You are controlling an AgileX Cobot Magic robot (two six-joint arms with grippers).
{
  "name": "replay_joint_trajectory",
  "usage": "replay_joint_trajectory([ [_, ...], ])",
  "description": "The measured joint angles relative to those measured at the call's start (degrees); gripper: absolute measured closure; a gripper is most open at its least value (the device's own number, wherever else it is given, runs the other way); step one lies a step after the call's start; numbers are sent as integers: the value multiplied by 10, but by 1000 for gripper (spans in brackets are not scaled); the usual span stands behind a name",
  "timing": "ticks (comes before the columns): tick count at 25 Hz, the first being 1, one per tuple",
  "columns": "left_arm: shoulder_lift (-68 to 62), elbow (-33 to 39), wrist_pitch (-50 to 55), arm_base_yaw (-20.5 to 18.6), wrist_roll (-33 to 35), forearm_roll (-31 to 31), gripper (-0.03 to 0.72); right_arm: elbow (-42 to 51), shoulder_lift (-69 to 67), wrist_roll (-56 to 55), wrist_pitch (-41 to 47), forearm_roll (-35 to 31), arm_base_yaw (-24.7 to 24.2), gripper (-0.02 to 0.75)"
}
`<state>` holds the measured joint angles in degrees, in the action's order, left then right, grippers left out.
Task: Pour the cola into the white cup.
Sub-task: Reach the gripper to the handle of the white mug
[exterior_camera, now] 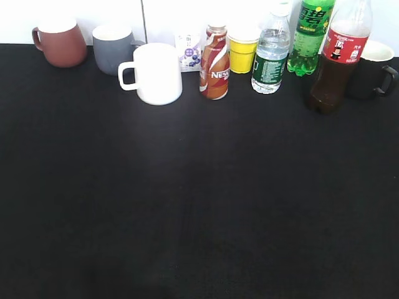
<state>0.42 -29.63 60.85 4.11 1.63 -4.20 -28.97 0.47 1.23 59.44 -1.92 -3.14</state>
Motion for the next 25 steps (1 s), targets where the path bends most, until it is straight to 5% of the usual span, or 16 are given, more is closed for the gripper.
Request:
replay_joint_trajectory([
  [4,0,0,0,0,0,0,64,0,0,0,0,0,0,164],
  [9,0,-5,-9,0,0,-1,189,0,0,0,0,0,0,164],
  [14,-69,-18,-340,0,0,-4,198,0,0,0,0,0,0,164],
  [21,-457,37,-763,3,0,-12,232,0,0,0,0,0,0,164],
  [25,-674,38,-893,97,0,-8,276,0,0,0,0,0,0,167],
])
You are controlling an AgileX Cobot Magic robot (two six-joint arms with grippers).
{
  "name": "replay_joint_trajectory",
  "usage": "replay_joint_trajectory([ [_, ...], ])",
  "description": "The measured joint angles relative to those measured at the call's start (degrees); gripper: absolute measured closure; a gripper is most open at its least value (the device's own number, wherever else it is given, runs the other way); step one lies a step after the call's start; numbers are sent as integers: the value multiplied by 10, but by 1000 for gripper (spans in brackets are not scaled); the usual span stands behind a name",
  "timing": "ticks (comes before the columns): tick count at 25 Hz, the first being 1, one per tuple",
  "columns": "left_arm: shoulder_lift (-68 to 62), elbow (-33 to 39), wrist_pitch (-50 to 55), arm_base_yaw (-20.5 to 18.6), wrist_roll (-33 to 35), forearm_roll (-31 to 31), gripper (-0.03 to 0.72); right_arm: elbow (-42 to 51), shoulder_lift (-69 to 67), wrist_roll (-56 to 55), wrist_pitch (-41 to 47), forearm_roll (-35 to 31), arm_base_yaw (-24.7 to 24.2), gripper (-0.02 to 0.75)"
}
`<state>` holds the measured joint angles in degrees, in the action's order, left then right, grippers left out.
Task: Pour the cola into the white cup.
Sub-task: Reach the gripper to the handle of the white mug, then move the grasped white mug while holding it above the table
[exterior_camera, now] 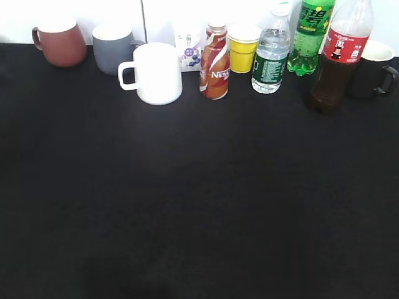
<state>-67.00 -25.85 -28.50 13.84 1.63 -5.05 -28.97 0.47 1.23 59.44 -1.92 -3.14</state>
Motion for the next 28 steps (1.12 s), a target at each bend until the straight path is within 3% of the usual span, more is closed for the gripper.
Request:
replay_joint_trajectory([
  [2,-110,-1,-89,52,0,2,276,0,0,0,0,0,0,167],
  [4,-213,-20,-138,74,0,3,276,0,0,0,0,0,0,167],
  [14,-498,-279,-157,76,0,-10,285,0,0,0,0,0,0,167],
  [16,-517,-314,-155,76,0,-45,337,0,0,0,0,0,0,167],
  [20,-570,-389,-123,76,0,-55,387,0,0,0,0,0,0,167],
  [23,-590,-412,-128,76,2,-51,606,0,0,0,0,0,0,167],
  [28,-560,-367,-152,75,6,-48,636,0,0,0,0,0,0,167],
])
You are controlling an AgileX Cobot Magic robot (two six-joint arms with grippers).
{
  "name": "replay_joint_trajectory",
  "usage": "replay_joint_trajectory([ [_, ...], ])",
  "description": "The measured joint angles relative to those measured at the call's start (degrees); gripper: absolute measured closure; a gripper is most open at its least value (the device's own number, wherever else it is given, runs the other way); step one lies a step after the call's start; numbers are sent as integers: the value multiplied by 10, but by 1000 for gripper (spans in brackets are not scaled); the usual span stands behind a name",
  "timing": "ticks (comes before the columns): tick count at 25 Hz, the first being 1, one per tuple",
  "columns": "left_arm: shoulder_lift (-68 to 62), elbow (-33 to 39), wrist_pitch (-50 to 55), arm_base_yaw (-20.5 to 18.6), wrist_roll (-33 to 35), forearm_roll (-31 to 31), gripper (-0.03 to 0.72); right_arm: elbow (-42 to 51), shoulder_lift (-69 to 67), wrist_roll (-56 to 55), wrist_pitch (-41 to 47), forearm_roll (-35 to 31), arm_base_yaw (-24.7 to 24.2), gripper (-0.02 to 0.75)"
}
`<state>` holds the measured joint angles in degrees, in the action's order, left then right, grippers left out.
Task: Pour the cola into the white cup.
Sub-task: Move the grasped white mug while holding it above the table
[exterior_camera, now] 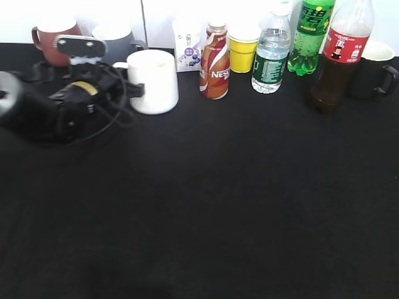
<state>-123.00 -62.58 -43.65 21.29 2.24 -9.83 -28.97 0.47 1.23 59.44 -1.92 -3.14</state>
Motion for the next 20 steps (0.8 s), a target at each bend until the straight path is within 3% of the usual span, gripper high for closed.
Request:
replay_joint_trajectory([
  [5,165,170,-62,0,1,1,636,-1,0,0,-2,-1,0,167],
  [7,260,254,-63,0,1,3,636,-9,0,0,-73,-12,0,167],
  [8,308,291,-66,1,1,3,636,-3,-12,0,-151,-19,0,167],
  [9,347,329,-67,1,1,3,636,35,-47,0,-298,-25,0,167],
  [10,382,357,-62,1,1,3,636,51,-60,0,-353,-26,0,167],
  [11,421,383,-48,1,1,3,636,116,-115,0,-518,-27,0,167],
  [13,444,389,-44,1,1,4,636,186,-221,0,-701,-32,0,167],
  [16,446,389,-41,1,2,11,636,207,-437,0,-882,-19,0,167],
  [20,446,389,-39,1,2,23,636,150,-700,-12,-1065,47,0,167],
])
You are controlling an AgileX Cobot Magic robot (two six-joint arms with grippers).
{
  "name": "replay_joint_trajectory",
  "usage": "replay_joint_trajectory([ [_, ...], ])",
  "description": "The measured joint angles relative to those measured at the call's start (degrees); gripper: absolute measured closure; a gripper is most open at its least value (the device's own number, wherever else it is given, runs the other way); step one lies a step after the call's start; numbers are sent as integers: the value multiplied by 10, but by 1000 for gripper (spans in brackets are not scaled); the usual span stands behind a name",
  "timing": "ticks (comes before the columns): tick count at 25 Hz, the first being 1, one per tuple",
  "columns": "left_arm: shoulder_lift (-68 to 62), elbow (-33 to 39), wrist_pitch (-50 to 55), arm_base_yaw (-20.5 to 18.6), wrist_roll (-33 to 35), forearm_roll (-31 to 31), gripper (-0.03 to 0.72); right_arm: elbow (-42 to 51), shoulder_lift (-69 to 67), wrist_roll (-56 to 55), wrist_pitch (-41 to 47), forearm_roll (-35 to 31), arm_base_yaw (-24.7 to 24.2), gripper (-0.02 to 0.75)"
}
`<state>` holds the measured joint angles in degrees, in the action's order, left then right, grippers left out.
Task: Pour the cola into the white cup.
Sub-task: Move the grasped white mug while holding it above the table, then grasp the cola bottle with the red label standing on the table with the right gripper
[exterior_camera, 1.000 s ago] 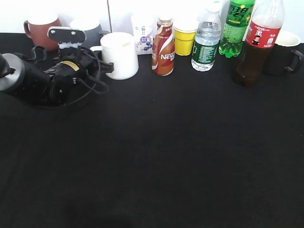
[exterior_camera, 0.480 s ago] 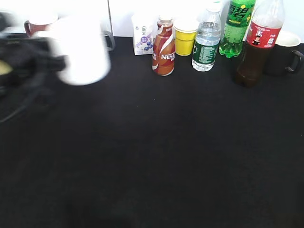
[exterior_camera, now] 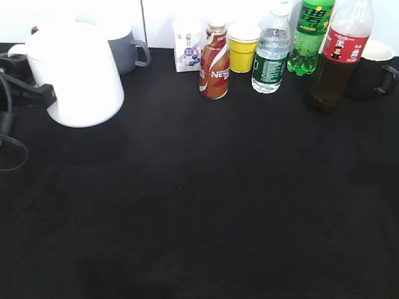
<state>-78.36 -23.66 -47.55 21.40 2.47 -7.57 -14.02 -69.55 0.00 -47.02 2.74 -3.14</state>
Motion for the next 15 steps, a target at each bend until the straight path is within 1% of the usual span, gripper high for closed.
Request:
replay_joint_trajectory([
  [2,0,0,0,0,0,1,637,-26,-100,-16,-70,5,6,167],
  [4,0,0,1,0,0,1,637,-55,-176,-20,-101,3,38,167],
  [5,0,0,1,0,0,1,637,-74,-209,-20,-108,-7,62,167],
  [7,0,0,1,0,0,1,637,-112,-272,-20,-132,-58,108,167],
  [8,0,0,1,0,0,1,637,-134,-302,-20,-139,-73,122,167],
  [9,0,0,1,0,0,1,637,-153,-328,-19,-160,-77,126,153],
  [11,0,0,3,0,0,1,637,-186,-366,-21,-180,-79,126,86],
  [13,0,0,3,0,0,1,637,-219,-405,-22,-183,-79,126,66],
  [15,0,0,5,0,0,1,637,-255,-439,-22,-186,-79,126,65],
])
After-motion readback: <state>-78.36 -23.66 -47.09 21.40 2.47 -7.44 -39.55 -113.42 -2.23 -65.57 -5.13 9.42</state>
